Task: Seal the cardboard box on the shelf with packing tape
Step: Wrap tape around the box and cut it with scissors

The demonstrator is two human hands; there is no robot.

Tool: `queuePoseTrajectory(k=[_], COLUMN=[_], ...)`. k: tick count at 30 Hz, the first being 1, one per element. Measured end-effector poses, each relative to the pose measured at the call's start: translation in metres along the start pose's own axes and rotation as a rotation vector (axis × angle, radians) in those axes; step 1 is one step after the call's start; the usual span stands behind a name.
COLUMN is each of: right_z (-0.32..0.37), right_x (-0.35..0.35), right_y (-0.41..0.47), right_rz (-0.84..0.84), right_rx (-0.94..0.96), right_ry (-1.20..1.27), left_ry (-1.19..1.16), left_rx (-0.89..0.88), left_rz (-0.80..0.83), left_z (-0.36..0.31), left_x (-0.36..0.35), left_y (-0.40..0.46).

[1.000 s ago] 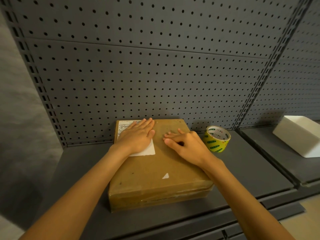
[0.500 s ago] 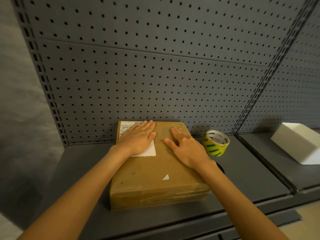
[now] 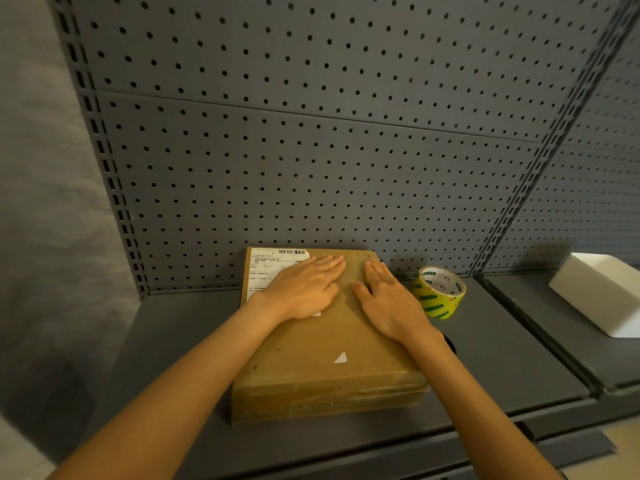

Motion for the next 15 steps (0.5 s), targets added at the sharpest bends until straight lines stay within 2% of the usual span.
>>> queuePoseTrajectory(k=[3, 10, 15], right_z=[-0.002, -0.005, 0.001], right_x=[0.001, -0.002, -0.001], right_y=[0.002, 0.003, 0.002], right_rz=[-0.004, -0.004, -0.013], right_rx=[-0.012, -0.024, 0.056], right_ry=[-0.019, -0.019, -0.056], left_ry=[-0.009, 0.035, 0.022], left_rx=[0.019, 0.212, 0.137], left_rz=[0.029, -0.129, -0.124], left_z=[0.001, 0.023, 0.015], left_x=[-0.003, 0.011, 0.013], left_y=[-0.001, -0.012, -0.012])
Point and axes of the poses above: each hand's wrist, its own y-axis towards the middle knuckle, its own x-axis out of the back of the hand, z = x × y, the point moved 10 cm from there along y, towards the middle knuckle, and after that the axes turned 6 degrees about -z, right-handed, at the moved point
